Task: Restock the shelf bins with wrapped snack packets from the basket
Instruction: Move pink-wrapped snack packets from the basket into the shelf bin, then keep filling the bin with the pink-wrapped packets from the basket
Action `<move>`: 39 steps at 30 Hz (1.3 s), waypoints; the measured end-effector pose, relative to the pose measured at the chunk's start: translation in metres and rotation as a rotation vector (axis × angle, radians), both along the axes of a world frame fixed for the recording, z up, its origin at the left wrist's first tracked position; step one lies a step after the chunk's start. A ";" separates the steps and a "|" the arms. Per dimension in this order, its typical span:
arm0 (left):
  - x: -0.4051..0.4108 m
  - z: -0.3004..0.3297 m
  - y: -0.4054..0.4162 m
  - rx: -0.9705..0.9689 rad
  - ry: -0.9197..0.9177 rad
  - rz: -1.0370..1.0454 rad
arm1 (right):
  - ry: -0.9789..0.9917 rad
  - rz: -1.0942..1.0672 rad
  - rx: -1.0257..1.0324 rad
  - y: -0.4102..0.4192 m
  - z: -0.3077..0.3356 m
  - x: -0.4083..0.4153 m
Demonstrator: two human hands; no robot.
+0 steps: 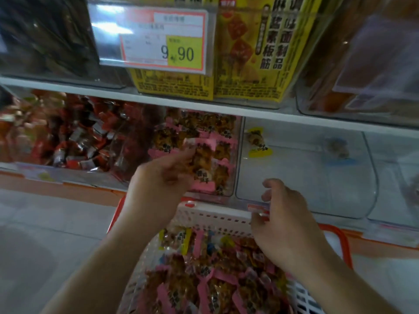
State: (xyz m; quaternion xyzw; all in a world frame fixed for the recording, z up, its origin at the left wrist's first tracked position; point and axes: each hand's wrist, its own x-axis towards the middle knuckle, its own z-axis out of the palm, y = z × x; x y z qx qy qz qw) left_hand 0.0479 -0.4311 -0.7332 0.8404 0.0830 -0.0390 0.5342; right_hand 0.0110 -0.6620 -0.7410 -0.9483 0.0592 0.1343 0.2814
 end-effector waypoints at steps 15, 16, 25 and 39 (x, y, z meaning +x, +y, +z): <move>0.120 -0.073 -0.009 0.755 -0.109 -0.237 | 0.002 0.063 -0.005 -0.007 0.002 0.005; 0.119 -0.072 -0.010 0.776 -0.114 -0.230 | 0.003 0.072 -0.011 -0.007 0.002 0.005; 0.093 -0.043 -0.008 0.648 -0.197 -0.203 | -0.023 0.088 -0.009 -0.008 0.001 0.004; -0.103 -0.011 0.072 0.543 0.342 0.155 | 0.148 0.520 -0.135 0.056 -0.020 -0.041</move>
